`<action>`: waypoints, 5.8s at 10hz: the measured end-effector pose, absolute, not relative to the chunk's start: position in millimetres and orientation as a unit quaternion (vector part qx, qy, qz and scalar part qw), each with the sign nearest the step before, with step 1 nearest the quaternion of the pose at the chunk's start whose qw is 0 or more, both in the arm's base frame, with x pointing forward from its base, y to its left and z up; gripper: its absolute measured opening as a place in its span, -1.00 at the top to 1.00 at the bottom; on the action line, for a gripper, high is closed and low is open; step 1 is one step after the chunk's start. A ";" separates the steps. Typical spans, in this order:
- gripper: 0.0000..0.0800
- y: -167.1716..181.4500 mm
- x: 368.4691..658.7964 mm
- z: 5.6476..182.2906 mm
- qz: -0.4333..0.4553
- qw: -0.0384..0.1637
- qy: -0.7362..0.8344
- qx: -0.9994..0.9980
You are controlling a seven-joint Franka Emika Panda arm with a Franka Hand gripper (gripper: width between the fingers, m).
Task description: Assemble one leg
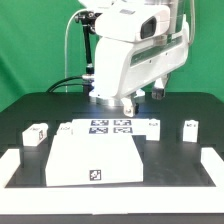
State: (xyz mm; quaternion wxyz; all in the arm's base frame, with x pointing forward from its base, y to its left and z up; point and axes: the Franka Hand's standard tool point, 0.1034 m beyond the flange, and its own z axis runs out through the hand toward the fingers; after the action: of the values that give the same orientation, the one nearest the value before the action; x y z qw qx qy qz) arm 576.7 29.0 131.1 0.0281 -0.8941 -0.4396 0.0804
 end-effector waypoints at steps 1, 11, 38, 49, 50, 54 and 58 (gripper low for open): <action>-0.63 29.3 576.5 132.2 0.085 0.036 -0.441 -0.893; -0.63 10.1 580.1 129.8 0.057 0.024 -0.483 -0.873; 0.85 -61.6 430.3 6.8 0.010 0.023 -0.708 -0.705; 0.85 -11.1 449.9 8.3 0.002 0.021 -0.697 -0.717; 0.85 -0.9 455.5 7.6 0.002 0.023 -0.696 -0.717; 0.85 39.6 478.5 6.0 -0.017 0.024 -0.697 -0.716; 0.85 69.3 488.9 6.3 -0.025 0.026 -0.701 -0.713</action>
Offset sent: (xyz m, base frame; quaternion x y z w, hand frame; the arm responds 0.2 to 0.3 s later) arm 0.0000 0.0000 0.0000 0.0000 0.0000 0.0000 1.0000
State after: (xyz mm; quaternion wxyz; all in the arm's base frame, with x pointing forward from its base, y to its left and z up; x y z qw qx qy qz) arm 488.9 69.3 6.3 0.0256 -0.7127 -0.7006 -0.0250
